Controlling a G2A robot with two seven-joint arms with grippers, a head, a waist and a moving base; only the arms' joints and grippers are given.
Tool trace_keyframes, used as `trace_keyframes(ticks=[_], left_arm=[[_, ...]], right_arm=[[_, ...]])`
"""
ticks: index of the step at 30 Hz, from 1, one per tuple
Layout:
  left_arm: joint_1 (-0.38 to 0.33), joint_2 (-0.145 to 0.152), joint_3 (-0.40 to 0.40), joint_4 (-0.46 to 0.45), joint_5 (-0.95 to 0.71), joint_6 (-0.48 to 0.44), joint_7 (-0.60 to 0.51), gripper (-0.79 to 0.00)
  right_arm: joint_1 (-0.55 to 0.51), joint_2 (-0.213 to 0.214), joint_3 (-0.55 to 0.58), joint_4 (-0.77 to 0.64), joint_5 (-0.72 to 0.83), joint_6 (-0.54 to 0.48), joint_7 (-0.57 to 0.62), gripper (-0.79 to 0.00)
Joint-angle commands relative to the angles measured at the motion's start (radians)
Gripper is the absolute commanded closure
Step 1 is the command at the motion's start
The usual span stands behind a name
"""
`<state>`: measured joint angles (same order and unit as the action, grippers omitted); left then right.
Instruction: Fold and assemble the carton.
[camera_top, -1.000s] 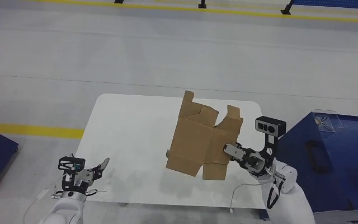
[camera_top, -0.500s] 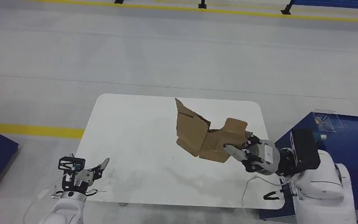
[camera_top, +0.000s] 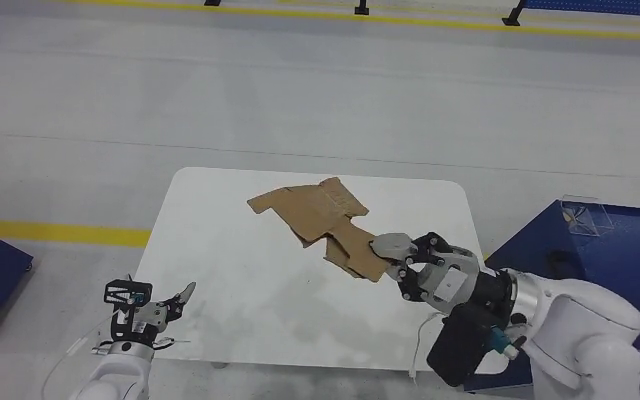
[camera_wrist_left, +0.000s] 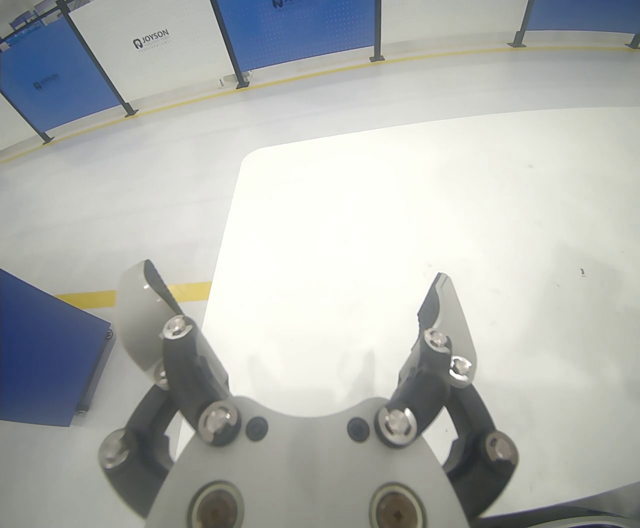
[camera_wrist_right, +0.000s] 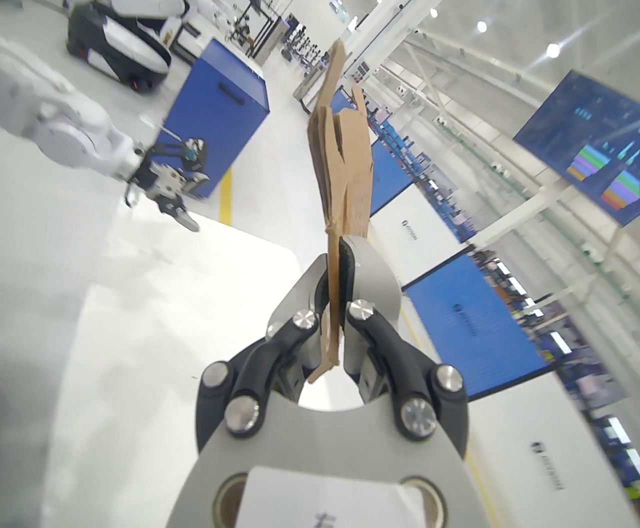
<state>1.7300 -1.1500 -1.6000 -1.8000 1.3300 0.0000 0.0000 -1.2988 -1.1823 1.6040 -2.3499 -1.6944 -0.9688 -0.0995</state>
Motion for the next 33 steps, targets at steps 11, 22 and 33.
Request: trace_keyframes(ticks=[11,22,33], left_arm=[[0.0,0.0,0.0,0.0,0.0,0.0,0.0,-0.785],[0.0,0.0,0.0,0.0,0.0,0.0,0.0,-0.785],[0.0,0.0,0.0,0.0,0.0,0.0,0.0,-0.785]], right_arm=[[-0.293,0.046,-0.123,0.0,-0.912,0.722,-0.517,0.0],[-0.328,0.054,-0.152,0.0,-0.796,0.64,-0.557,0.0],[-0.298,0.066,0.035,0.029,0.333,-0.043,-0.481,0.0]])
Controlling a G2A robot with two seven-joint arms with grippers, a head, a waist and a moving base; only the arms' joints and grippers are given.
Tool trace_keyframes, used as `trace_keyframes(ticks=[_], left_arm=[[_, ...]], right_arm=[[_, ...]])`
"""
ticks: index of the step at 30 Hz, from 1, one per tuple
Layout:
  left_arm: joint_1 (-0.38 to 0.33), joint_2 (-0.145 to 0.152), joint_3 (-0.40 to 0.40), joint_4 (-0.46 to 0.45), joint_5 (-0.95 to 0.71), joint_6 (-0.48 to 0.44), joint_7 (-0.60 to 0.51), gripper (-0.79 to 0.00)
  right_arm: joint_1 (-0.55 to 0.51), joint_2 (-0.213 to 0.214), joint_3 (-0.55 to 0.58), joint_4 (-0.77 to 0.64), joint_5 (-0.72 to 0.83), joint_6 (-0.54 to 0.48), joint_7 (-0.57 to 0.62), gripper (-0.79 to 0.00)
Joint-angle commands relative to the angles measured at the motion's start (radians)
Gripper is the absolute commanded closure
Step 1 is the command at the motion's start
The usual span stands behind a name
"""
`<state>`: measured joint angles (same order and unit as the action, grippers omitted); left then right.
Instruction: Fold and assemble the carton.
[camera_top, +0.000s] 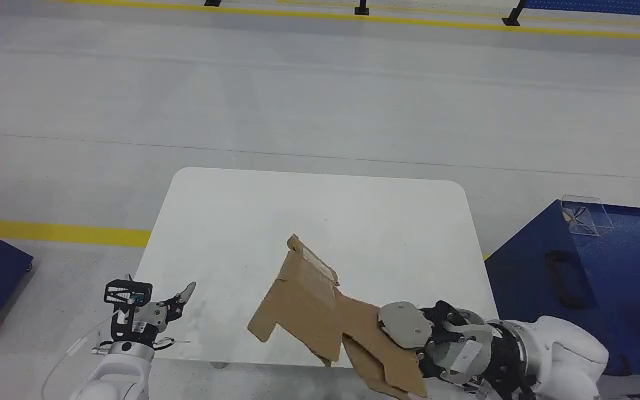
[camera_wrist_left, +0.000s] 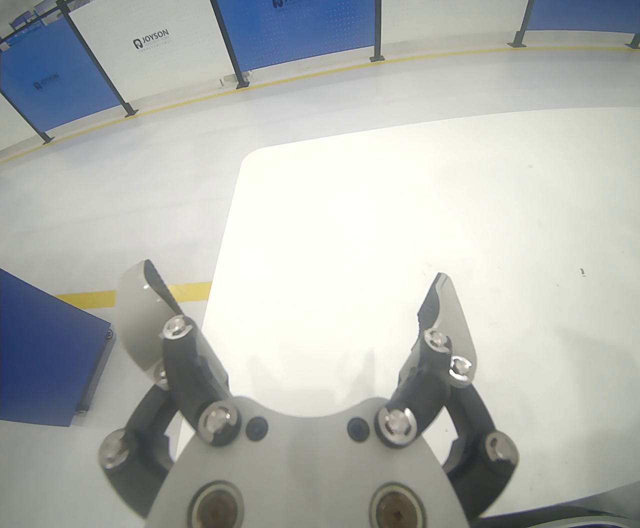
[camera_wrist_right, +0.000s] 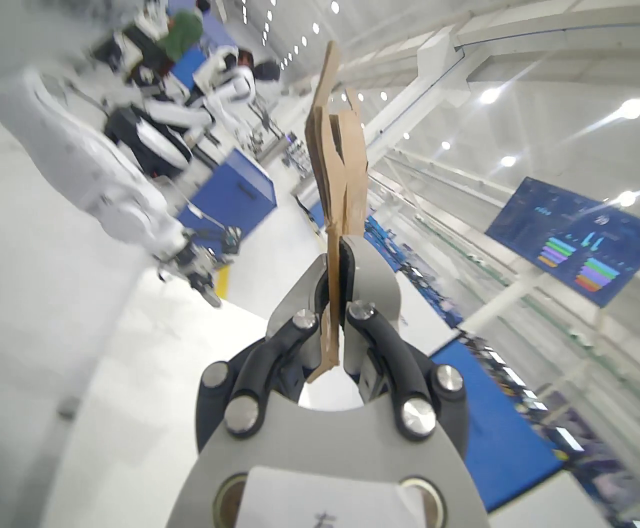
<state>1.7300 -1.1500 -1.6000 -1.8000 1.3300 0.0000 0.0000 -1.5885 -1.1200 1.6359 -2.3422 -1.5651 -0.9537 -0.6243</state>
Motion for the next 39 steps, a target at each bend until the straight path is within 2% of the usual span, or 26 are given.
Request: trace_keyframes(ticks=[1,5,10,11,12,14,16,19,20,39], left_arm=[[0.0,0.0,0.0,0.0,0.0,0.0,0.0,-0.785],[0.0,0.0,0.0,0.0,0.0,0.0,0.0,-0.785],[0.0,0.0,0.0,0.0,0.0,0.0,0.0,-0.785],[0.0,0.0,0.0,0.0,0.0,0.0,0.0,-0.785],[0.0,0.0,0.0,0.0,0.0,0.0,0.0,-0.785],[0.0,0.0,0.0,0.0,0.0,0.0,0.0,-0.785],[0.0,0.0,0.0,0.0,0.0,0.0,0.0,-0.785],[0.0,0.0,0.0,0.0,0.0,0.0,0.0,-0.785],[0.0,0.0,0.0,0.0,0.0,0.0,0.0,-0.785],[0.0,0.0,0.0,0.0,0.0,0.0,0.0,-0.785]], right_arm=[[-0.013,0.011,-0.016,0.038,0.31,-0.059,0.084,0.0],[0.02,0.057,-0.138,0.123,0.756,-0.059,0.35,0.0],[0.145,0.123,-0.332,0.296,1.448,-0.059,0.794,0.0],[0.164,0.131,-0.356,0.322,1.533,-0.054,0.856,0.0],[0.202,0.144,-0.405,0.362,1.716,-0.028,0.971,0.0],[0.252,0.159,-0.467,0.411,1.95,0.018,1.147,0.0],[0.278,0.167,-0.511,0.459,2.15,0.068,1.287,0.0],[0.308,0.169,-0.541,0.526,2.366,0.114,1.433,0.0],[0.313,0.169,-0.545,0.544,2.413,0.128,1.462,0.0],[0.313,0.169,-0.545,0.544,2.413,0.128,1.462,0.0]])
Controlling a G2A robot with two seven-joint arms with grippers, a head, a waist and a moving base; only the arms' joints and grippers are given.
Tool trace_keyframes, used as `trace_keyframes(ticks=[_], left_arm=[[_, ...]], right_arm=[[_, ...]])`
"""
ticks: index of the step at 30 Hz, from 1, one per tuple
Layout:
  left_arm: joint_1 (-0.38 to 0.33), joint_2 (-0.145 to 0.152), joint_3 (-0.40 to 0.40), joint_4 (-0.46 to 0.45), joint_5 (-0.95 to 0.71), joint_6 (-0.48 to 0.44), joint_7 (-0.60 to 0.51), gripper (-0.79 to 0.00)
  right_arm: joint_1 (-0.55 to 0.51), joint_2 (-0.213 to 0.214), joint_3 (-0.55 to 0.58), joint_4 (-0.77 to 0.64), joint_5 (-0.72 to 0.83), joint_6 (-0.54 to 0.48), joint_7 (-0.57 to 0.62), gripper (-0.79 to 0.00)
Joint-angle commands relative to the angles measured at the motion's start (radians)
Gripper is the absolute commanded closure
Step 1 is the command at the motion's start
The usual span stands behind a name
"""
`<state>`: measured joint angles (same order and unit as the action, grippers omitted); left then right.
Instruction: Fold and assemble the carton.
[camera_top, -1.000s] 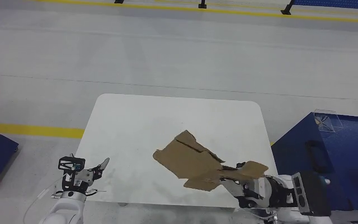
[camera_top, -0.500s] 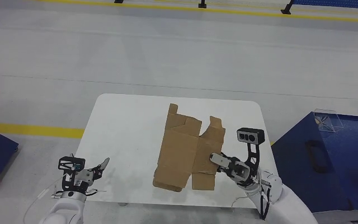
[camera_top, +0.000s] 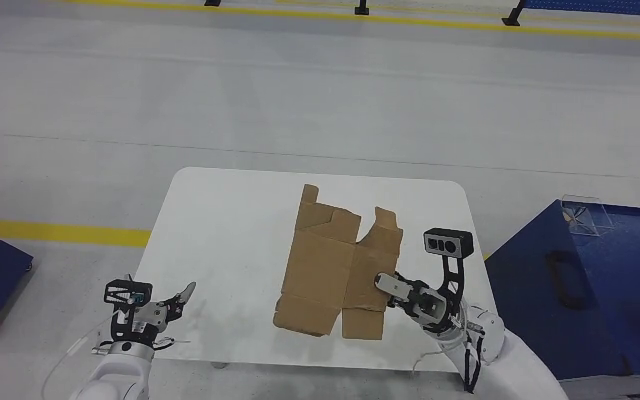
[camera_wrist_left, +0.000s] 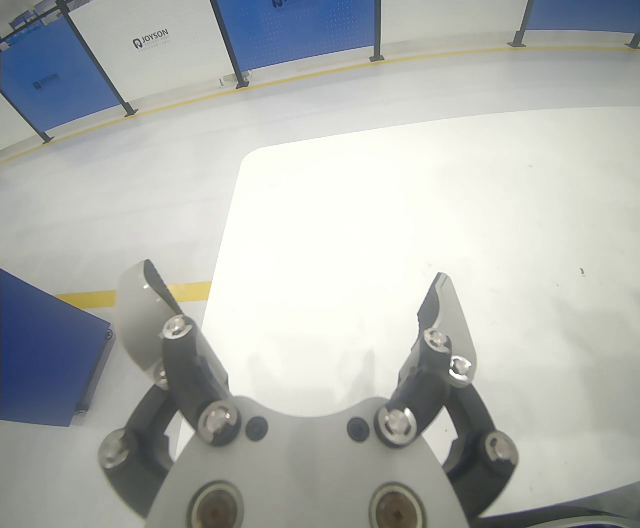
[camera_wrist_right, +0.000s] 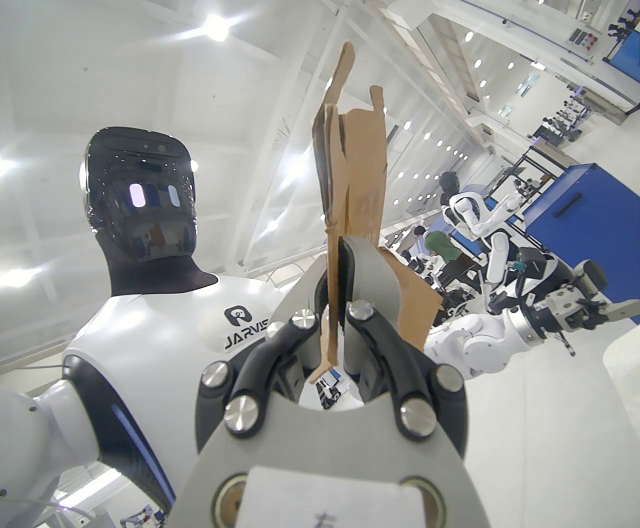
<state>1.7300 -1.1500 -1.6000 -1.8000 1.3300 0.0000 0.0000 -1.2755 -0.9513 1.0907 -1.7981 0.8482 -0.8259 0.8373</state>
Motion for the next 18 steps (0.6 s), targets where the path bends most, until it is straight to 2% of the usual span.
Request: trace_keyframes(ticks=[1,4,8,9,10,13,14,18], left_arm=[[0.0,0.0,0.0,0.0,0.0,0.0,0.0,-0.785],[0.0,0.0,0.0,0.0,0.0,0.0,0.0,-0.785],[0.0,0.0,0.0,0.0,0.0,0.0,0.0,-0.785],[0.0,0.0,0.0,0.0,0.0,0.0,0.0,-0.785],[0.0,0.0,0.0,0.0,0.0,0.0,0.0,-0.785],[0.0,0.0,0.0,0.0,0.0,0.0,0.0,-0.785],[0.0,0.0,0.0,0.0,0.0,0.0,0.0,-0.785],[0.0,0.0,0.0,0.0,0.0,0.0,0.0,-0.785]], right_arm=[[0.0,0.0,0.0,0.0,0.0,0.0,0.0,0.0],[-0.009,-0.006,-0.027,-0.034,0.149,0.13,-0.02,0.0],[0.003,-0.016,-0.048,-0.023,0.471,0.335,0.125,0.0],[0.008,-0.021,-0.063,-0.007,0.587,0.454,0.198,0.0],[0.015,-0.024,-0.068,0.011,0.659,0.53,0.241,0.0],[0.03,-0.038,-0.112,0.049,0.917,0.841,0.317,0.0],[0.038,-0.043,-0.137,0.064,0.991,0.974,0.313,0.0],[0.08,-0.068,-0.214,0.116,1.267,1.355,0.273,0.0]])
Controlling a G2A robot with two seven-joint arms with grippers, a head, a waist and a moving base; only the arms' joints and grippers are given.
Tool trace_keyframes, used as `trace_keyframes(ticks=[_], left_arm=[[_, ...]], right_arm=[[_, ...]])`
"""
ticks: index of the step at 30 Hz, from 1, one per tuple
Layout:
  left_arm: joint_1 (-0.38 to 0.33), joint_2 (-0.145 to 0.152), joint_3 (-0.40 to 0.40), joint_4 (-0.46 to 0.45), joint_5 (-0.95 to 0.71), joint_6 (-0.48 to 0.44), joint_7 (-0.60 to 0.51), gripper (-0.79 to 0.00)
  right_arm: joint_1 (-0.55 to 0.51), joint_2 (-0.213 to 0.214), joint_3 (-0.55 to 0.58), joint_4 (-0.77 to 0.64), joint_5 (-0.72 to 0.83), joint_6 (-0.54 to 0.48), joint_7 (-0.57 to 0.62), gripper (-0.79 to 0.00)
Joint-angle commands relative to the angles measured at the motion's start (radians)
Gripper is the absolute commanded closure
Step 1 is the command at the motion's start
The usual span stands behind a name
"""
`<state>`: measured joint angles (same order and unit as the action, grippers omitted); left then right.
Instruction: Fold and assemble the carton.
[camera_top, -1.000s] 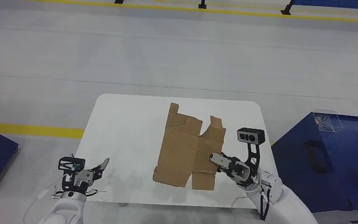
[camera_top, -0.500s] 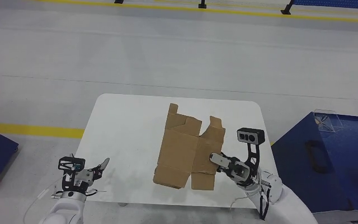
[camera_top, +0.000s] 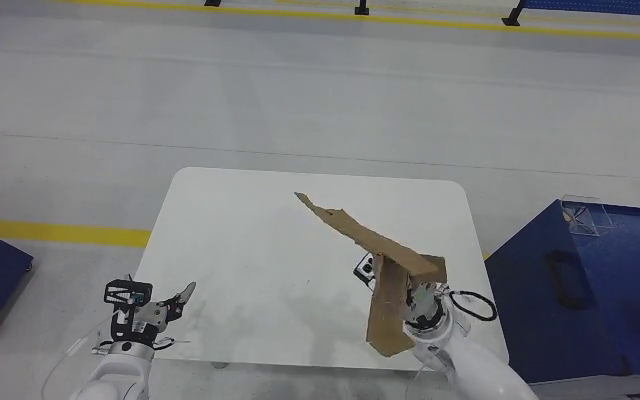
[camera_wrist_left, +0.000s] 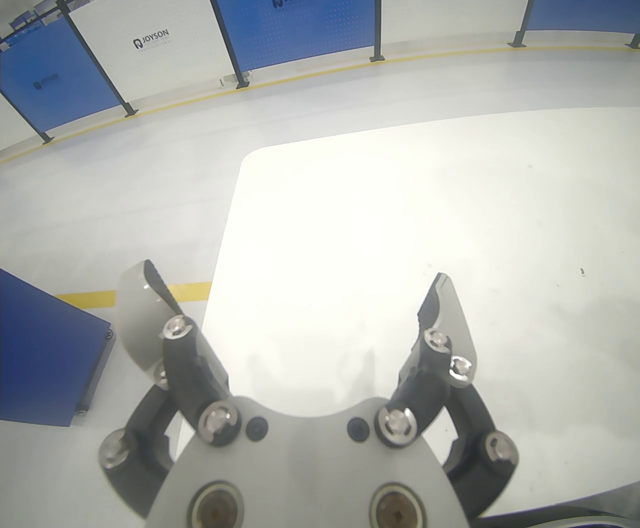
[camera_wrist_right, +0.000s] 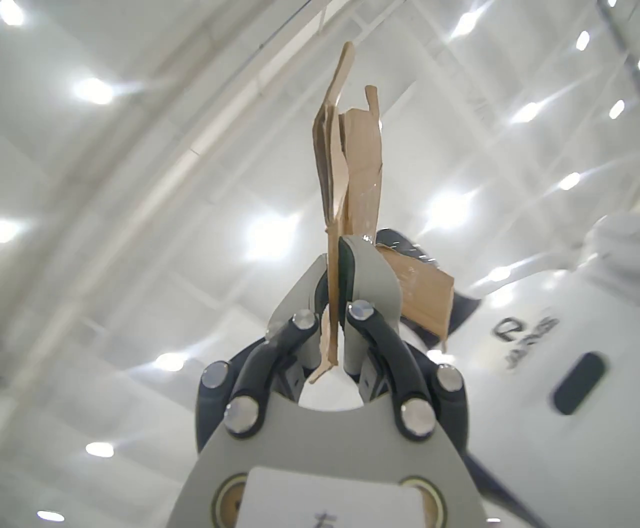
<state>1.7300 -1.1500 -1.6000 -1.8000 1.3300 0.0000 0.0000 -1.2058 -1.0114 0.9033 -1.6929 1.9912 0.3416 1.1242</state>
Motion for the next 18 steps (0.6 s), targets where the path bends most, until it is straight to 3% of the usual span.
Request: trace_keyframes(ticks=[1,4,7,13,18], left_arm=[[0.0,0.0,0.0,0.0,0.0,0.0,0.0,-0.785],[0.0,0.0,0.0,0.0,0.0,0.0,0.0,-0.785],[0.0,0.0,0.0,0.0,0.0,0.0,0.0,-0.785],[0.0,0.0,0.0,0.0,0.0,0.0,0.0,-0.785],[0.0,0.0,0.0,0.0,0.0,0.0,0.0,-0.785]], right_arm=[[0.02,-0.014,-0.053,0.023,0.193,0.29,-0.044,0.0],[0.049,-0.033,-0.117,0.055,0.426,0.511,-0.156,0.0],[0.078,-0.048,-0.149,0.101,0.6,0.597,-0.251,0.0],[0.104,-0.071,-0.177,0.143,0.757,0.63,-0.394,0.0],[0.092,-0.081,-0.134,0.143,0.698,0.598,-0.428,0.0]])
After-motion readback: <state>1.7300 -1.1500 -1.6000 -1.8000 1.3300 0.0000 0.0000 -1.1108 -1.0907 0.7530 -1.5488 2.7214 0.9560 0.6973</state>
